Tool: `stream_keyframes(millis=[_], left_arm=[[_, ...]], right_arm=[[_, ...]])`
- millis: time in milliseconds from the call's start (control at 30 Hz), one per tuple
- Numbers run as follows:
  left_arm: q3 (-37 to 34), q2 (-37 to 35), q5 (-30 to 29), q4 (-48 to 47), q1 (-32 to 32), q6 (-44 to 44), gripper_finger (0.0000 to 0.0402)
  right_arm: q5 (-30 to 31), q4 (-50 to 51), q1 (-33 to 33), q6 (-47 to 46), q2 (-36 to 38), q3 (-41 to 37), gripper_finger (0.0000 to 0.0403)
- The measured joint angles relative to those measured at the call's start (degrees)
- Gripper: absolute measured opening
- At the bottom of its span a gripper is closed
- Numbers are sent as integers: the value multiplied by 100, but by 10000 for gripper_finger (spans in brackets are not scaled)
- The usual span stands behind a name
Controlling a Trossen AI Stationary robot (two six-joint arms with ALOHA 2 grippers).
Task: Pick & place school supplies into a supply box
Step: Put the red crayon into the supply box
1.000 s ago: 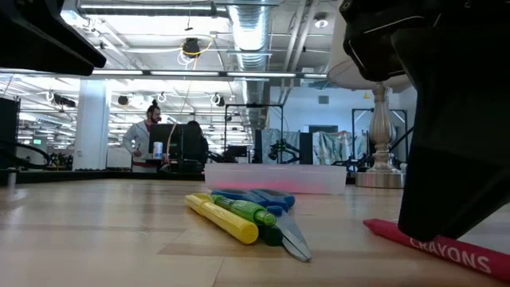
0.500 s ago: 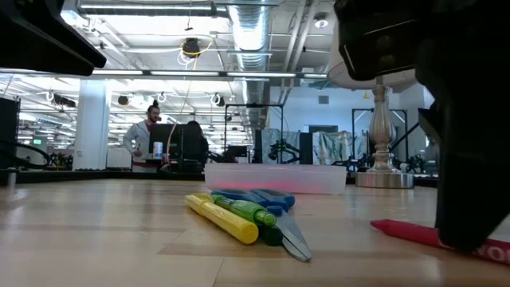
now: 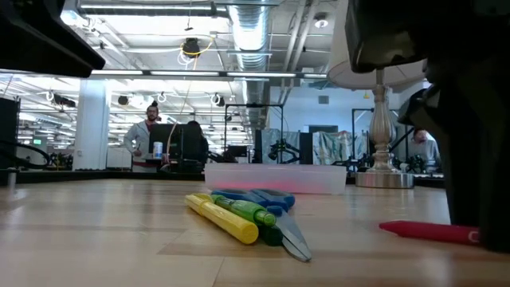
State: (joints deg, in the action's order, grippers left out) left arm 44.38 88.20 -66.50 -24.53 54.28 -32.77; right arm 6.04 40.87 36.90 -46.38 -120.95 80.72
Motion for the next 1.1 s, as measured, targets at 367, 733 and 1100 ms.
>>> stream_keyframes(millis=[367,733,1100], left_arm=[[0,0,10,-2,0,4,148],[0,0,89,-4,0,6,148],[0,0,172,-17,0,10,148]], right_arm=[[-127,464,-261,898,5,40,82],[-335,727,-439,1105,11,47,33],[-329,733,-456,1386,17,49,13]])
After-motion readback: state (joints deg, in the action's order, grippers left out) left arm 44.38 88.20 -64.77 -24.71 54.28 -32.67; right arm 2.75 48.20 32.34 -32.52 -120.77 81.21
